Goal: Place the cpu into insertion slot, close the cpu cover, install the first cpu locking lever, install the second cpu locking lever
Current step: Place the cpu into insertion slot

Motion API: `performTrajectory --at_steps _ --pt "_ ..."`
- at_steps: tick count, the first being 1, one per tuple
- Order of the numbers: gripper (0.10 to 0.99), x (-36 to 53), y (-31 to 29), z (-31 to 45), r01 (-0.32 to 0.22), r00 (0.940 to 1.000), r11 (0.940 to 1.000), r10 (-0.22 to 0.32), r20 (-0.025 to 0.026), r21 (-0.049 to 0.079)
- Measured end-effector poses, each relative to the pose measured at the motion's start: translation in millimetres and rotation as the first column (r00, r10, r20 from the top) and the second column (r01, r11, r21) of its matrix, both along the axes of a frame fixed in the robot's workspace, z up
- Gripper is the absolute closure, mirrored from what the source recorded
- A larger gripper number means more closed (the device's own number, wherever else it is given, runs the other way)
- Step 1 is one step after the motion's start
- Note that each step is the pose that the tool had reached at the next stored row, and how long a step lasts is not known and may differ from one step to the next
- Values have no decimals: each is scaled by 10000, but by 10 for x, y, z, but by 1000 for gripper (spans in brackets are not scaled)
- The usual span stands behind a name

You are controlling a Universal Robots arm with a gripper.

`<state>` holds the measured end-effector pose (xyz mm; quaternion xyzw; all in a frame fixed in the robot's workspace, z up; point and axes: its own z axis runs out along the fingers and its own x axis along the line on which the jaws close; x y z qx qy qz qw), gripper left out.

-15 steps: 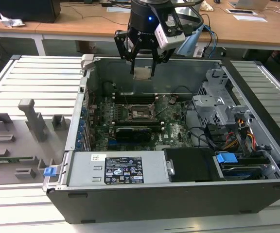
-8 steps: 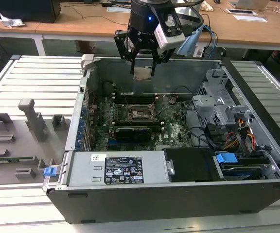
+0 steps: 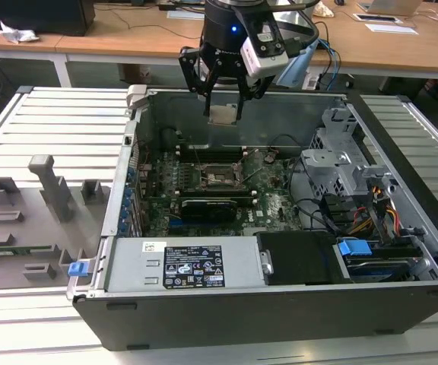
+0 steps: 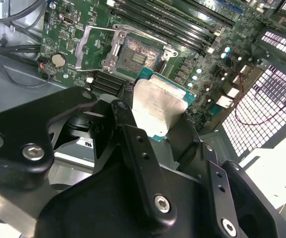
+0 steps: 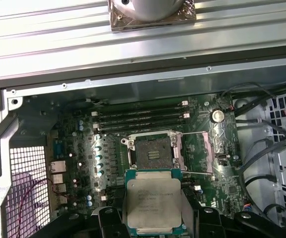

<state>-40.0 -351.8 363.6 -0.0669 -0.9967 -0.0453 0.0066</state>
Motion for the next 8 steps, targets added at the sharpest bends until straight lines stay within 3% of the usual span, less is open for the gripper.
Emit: performTrajectory --at_steps 8 --pt "557 0 0 0 143 9999 9999 -143 0 0"
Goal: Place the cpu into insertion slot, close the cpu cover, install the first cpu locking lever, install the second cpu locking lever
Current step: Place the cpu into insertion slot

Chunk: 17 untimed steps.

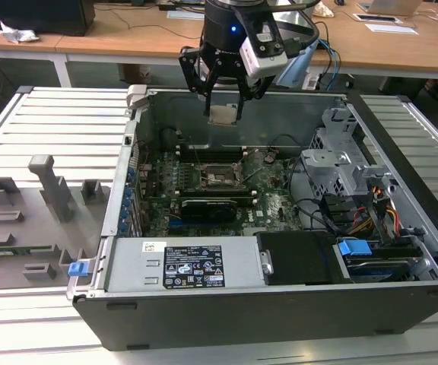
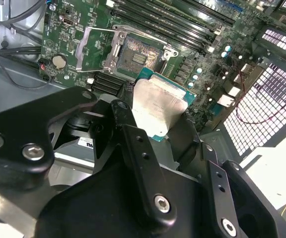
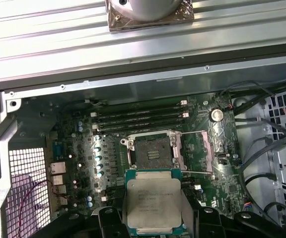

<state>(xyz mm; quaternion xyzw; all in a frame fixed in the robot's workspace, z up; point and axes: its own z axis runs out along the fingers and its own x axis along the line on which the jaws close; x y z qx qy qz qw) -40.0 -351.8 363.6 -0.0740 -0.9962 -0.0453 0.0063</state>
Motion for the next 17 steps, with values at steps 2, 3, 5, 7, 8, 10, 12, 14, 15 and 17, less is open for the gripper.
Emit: performTrajectory --at_steps 2,3,5,7,8,10,12,14,15,17 --pt "557 0 0 0 58 10000 10000 -58 0 0" --pt "557 0 0 0 105 9999 9999 -105 0 0" --pt "557 0 0 0 142 9999 9999 -142 0 0" --pt "557 0 0 0 187 9998 9998 -187 0 0" --pt "557 0 0 0 205 9998 9998 -205 0 0" --pt "557 0 0 0 243 9997 9997 -243 0 0" --pt "557 0 0 0 279 9996 9996 -279 1 0" --pt "557 0 0 0 315 9995 9995 -315 0 0" --pt "557 0 0 0 354 9994 9994 -354 0 0" --pt "557 0 0 0 392 9992 9992 -392 0 0"
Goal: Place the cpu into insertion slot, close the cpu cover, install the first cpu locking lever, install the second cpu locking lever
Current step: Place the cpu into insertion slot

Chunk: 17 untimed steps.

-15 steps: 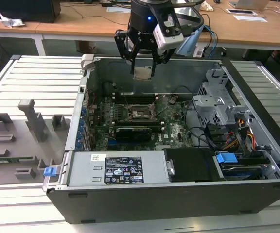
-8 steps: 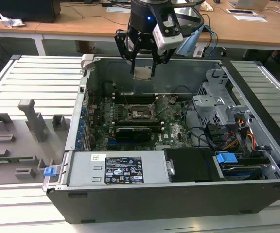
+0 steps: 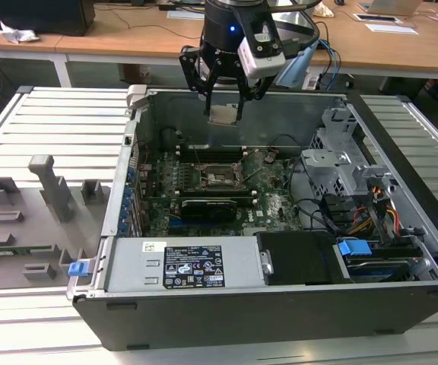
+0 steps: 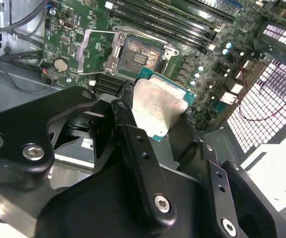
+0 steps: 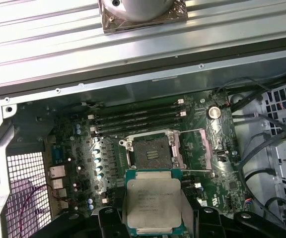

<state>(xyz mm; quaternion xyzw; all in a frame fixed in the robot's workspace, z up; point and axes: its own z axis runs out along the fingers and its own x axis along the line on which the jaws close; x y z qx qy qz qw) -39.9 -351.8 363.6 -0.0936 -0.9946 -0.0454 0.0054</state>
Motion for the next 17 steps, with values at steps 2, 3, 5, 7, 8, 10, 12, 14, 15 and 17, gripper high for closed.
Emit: performTrajectory --at_steps 2,3,5,7,8,10,12,14,15,17 --pt "557 0 0 0 51 10000 10000 -51 0 -1" --pt "557 0 0 0 66 10000 10000 -66 0 0" --pt "557 0 0 0 96 10000 10000 -96 0 0" --pt "557 0 0 0 120 9999 9999 -120 0 -1" --pt "557 0 0 0 140 9999 9999 -140 -1 -1" --pt "557 0 0 0 179 9998 9998 -179 0 0" --pt "557 0 0 0 212 9998 9998 -212 0 0" --pt "557 0 0 0 241 9997 9997 -241 0 -1" --pt "557 0 0 0 254 9997 9997 -254 0 0" --pt "557 0 0 0 286 9996 9996 -286 0 0"
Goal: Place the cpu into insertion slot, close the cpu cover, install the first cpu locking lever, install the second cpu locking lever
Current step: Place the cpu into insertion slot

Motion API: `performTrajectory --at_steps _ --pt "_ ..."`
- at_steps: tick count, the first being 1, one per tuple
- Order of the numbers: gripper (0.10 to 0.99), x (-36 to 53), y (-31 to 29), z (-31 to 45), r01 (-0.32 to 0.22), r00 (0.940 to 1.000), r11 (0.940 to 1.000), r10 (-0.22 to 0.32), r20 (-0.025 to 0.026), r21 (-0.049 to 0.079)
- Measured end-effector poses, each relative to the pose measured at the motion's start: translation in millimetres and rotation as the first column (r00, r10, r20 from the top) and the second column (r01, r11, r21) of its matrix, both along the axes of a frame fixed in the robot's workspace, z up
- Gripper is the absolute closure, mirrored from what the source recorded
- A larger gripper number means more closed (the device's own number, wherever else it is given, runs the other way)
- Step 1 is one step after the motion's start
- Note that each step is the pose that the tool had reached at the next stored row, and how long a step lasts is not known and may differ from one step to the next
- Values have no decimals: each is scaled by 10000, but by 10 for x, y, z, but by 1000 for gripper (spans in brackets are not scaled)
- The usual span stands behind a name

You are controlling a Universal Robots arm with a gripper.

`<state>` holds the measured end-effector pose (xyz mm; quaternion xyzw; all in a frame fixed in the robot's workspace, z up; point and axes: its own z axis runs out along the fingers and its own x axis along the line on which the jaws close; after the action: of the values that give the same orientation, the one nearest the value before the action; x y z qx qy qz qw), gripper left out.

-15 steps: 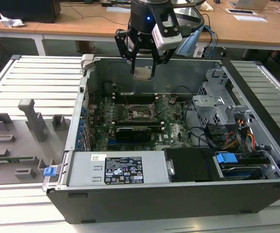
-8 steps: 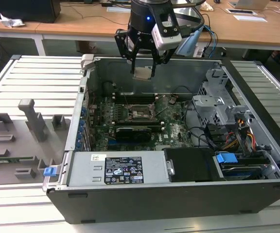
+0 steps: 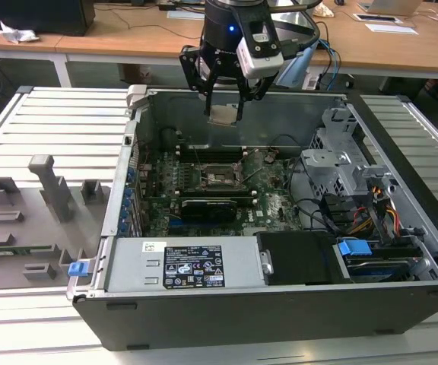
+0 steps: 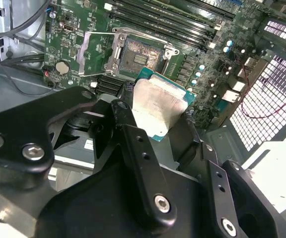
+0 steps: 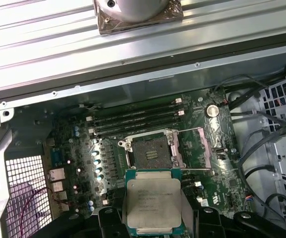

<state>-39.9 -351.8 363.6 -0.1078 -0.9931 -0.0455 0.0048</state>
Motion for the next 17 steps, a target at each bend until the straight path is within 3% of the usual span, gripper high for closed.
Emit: performTrajectory --at_steps 17 --pt "557 -2 2 -1 213 9998 9998 -213 0 -1"
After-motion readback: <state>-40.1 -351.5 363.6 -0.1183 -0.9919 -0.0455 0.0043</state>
